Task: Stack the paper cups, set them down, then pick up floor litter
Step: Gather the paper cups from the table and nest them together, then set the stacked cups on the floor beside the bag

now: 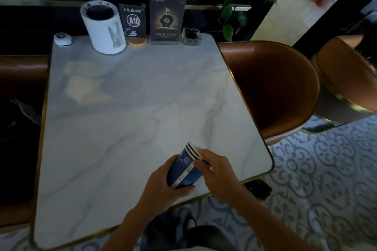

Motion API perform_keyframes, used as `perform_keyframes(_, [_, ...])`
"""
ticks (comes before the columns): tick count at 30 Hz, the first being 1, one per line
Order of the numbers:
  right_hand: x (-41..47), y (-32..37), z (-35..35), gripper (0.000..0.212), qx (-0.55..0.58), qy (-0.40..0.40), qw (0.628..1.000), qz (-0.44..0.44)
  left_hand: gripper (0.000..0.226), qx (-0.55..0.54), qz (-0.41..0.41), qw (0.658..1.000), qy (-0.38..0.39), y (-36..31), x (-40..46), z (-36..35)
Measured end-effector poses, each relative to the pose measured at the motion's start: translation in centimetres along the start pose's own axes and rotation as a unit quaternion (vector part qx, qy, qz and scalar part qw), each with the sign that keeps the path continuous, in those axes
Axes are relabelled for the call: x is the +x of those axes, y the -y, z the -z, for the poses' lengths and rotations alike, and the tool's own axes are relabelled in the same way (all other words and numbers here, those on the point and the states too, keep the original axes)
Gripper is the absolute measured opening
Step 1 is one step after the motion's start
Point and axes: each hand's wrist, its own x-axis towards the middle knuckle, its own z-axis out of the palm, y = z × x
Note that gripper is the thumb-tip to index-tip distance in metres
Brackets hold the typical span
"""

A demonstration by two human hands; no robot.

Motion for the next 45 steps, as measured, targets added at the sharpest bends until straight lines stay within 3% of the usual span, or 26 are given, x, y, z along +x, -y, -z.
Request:
perform_keyframes(5, [-0.9, -1.5, 1.2, 0.022, -0.011, -0.017, 1.0, -0.022, 0.072, 0.01, -0.012, 0.999, 0.03, 0.1, 0.8, -1.2])
perform_keyframes(19, [-5.3, -7.5, 7.0, 0.02, -0.024, -0.127, 0.989, -0.074, 0.071, 0.024, -0.075, 0.987, 0.141, -3.2, 4.0, -9.4])
perform_keyframes(25, [-7.8, -12.6, 11.1, 0.016, -0.003, -0.17, 0.981, -0.096, 0.084, 0.06, -0.087, 0.977, 0.185, -4.8, 5.3, -14.3])
perform_keyframes(29, [-9.5, -17.5, 16.4, 0.019, 0.027, -0.208, 0.974, -0.09, 0.077, 0.071, -0.048, 0.978, 0.189, -5.3, 5.8, -18.8])
perform_keyframes(37, [-12.9, -28.6, 26.6, 0.024, 0.086, -0.235, 0.963, -0.1, 0.044, 0.014, 0.084, 0.991, 0.105, -9.5, 7.5, -31.5])
perform_keyframes(42, [-15.0, -35.3, 29.3, 0.034, 0.18, -0.208, 0.951, -0.139, 0.016, 0.025, 0.125, 0.985, 0.119, -9.6, 9.7, -38.6])
perform_keyframes(45, [-15.9, -39.8, 29.7, 0.033, 0.24, -0.215, 0.929, -0.184, 0.02, -0.002, 0.19, 0.974, 0.122, -7.8, 10.8, -42.3])
